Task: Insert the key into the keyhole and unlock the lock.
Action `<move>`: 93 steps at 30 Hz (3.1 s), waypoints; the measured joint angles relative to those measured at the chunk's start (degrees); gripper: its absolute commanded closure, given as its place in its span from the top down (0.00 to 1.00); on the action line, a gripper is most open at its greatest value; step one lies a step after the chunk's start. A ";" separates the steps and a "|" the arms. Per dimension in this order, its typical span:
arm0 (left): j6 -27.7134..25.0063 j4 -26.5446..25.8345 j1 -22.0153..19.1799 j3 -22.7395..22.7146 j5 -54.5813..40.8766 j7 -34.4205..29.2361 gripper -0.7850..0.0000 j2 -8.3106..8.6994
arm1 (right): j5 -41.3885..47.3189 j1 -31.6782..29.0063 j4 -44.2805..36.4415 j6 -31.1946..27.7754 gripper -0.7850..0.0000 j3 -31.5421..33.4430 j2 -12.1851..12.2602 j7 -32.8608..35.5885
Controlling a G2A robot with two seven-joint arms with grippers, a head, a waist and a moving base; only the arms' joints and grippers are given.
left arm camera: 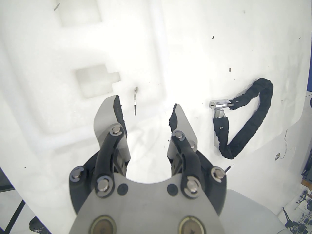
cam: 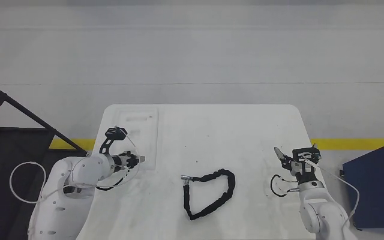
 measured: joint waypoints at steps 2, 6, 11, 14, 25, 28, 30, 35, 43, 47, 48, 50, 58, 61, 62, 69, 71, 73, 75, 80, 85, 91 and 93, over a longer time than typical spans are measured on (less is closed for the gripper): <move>0.01 0.21 -0.06 0.18 0.07 0.09 0.75 0.08 | 0.00 0.00 0.00 0.00 1.00 0.00 0.00 0.00; -0.20 0.92 -0.39 0.72 0.62 0.51 0.62 0.22 | 0.00 0.00 0.00 0.00 1.00 0.00 0.00 0.00; -0.48 2.45 -1.19 2.23 0.93 0.50 0.49 0.32 | 0.00 0.00 0.00 0.00 1.00 0.00 0.00 0.00; -0.49 3.36 -2.01 3.22 1.04 0.50 0.48 0.34 | 0.00 0.00 0.00 0.00 1.00 0.00 0.00 0.00; 0.22 5.00 -3.97 4.82 2.21 -0.34 0.47 0.65 | 0.00 0.00 0.00 0.00 1.00 0.00 0.00 0.00; 0.33 5.01 -4.18 5.02 2.41 -0.68 0.45 0.76 | 0.00 0.00 0.00 0.00 1.00 0.00 0.00 0.00; 0.31 4.88 -4.35 5.15 2.50 -0.76 0.44 0.83 | 0.00 0.00 0.00 0.00 1.00 0.00 0.00 0.00; 0.64 4.70 -4.53 5.39 2.66 -0.84 0.40 0.98 | 0.00 0.00 0.00 0.00 1.00 0.00 0.00 0.00; 1.31 4.91 -4.72 5.43 2.86 -1.37 0.44 1.26 | 0.00 0.00 0.00 0.00 1.00 0.00 0.00 0.00; 1.23 5.49 -4.94 6.20 2.95 -1.32 0.38 1.30 | 0.00 0.00 0.00 0.00 1.00 0.00 0.00 0.00; 1.24 5.58 -5.01 6.35 2.97 -1.31 0.35 1.32 | 0.00 0.00 0.00 0.00 1.00 0.00 0.00 0.00; 1.34 5.70 -5.16 6.60 2.99 -1.39 0.28 1.36 | 0.00 0.00 0.00 0.00 1.00 0.00 0.00 0.00; 1.83 5.82 -5.36 6.87 3.23 -1.79 0.00 1.58 | 0.00 0.00 0.00 0.00 1.00 0.00 0.00 0.00; 1.91 5.72 -5.34 6.87 3.31 -1.88 0.00 1.67 | 0.00 0.00 0.00 0.00 1.00 0.00 0.00 0.00; 1.92 5.64 -5.31 6.86 3.35 -1.92 0.00 1.72 | 0.00 0.00 0.00 0.00 1.00 0.00 0.00 0.00; 2.13 4.28 -5.01 5.91 3.16 -2.14 0.00 2.02 | 0.00 0.00 0.00 0.00 1.00 0.00 0.00 0.00; 2.19 3.64 -4.85 5.27 3.10 -2.29 0.00 2.16 | 0.00 0.00 0.00 0.00 1.00 0.00 0.00 0.00; 2.30 3.12 -4.69 4.66 3.14 -2.56 0.00 2.29 | 0.00 0.00 0.00 0.00 1.00 0.00 0.00 0.00; 2.37 2.62 -4.48 3.97 3.34 -2.87 0.00 2.45 | 0.00 0.00 0.00 0.00 1.00 0.00 0.00 0.00; 2.74 2.06 -3.94 2.56 3.52 -2.88 0.00 2.74 | 0.00 0.00 0.00 0.00 1.00 0.00 0.00 0.00; 3.16 0.01 -2.78 0.28 1.03 -1.99 0.00 2.93 | 0.00 0.00 0.00 0.00 1.00 0.00 0.00 0.00; 3.86 -3.00 -0.39 -9.87 -14.90 -3.83 0.00 3.20 | 0.00 0.00 0.00 0.00 1.00 0.00 0.00 0.00; 0.73 -3.19 1.11 -13.63 -23.04 -5.81 0.00 3.33 | 0.00 0.00 0.00 0.00 1.00 0.00 0.00 0.00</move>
